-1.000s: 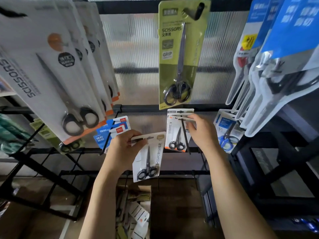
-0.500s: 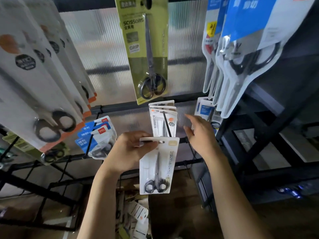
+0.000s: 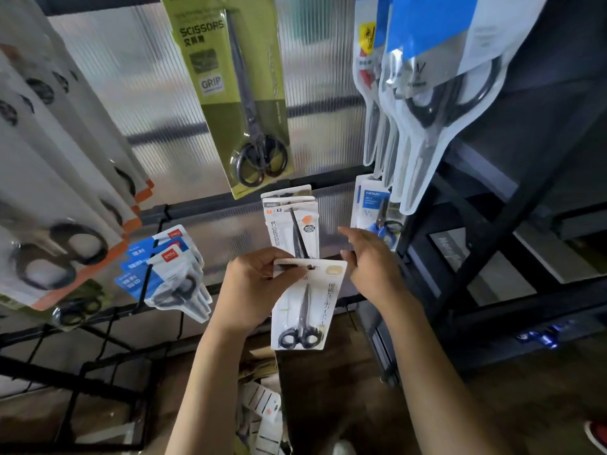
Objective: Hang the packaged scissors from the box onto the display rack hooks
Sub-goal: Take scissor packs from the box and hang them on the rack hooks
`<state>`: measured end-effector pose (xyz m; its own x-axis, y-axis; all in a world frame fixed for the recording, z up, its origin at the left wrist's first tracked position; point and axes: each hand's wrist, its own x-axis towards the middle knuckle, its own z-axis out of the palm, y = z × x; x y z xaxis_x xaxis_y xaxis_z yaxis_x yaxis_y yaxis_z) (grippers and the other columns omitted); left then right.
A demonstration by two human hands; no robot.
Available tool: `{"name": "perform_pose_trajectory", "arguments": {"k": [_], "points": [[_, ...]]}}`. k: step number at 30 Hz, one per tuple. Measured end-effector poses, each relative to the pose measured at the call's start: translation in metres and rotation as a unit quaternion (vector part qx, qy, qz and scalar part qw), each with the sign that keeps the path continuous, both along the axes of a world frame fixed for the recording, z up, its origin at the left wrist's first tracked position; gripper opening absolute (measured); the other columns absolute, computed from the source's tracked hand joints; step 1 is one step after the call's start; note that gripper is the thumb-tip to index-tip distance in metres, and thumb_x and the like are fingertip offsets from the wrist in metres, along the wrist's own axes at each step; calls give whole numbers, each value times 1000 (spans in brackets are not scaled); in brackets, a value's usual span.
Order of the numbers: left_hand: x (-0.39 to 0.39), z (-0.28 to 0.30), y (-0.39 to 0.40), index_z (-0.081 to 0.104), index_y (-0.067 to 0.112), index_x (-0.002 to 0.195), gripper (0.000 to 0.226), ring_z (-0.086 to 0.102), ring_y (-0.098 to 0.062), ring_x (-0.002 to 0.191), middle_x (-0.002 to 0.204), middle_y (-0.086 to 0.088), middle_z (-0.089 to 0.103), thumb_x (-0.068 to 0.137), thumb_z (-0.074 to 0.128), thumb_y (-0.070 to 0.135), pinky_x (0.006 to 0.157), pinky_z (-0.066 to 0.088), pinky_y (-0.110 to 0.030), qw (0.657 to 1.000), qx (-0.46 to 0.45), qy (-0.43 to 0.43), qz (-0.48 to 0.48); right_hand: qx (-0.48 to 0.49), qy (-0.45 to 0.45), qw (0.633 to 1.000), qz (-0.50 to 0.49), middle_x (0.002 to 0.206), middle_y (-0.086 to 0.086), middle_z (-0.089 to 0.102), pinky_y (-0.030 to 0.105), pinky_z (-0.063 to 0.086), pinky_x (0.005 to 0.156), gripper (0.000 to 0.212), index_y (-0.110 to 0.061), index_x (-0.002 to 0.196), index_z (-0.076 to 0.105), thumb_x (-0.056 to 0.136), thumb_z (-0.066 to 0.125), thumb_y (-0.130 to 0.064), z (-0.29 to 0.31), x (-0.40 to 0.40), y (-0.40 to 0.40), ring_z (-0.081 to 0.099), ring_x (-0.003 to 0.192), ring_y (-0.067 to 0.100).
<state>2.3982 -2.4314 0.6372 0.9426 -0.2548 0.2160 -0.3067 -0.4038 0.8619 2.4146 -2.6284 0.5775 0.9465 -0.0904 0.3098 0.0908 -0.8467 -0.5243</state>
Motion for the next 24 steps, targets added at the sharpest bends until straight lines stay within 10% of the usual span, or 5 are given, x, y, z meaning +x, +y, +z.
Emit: {"name": "perform_pose_trajectory", "arguments": {"k": [24], "points": [[53, -36, -8, 66, 21, 90, 12, 59, -4, 68, 78, 9, 67, 84, 68, 10, 63, 47, -13, 987, -48, 20, 152, -5, 52, 998, 39, 130, 10, 55, 30, 41, 99, 44, -8, 133, 50, 91, 60, -11, -19, 34, 1, 52, 120, 24]]}}
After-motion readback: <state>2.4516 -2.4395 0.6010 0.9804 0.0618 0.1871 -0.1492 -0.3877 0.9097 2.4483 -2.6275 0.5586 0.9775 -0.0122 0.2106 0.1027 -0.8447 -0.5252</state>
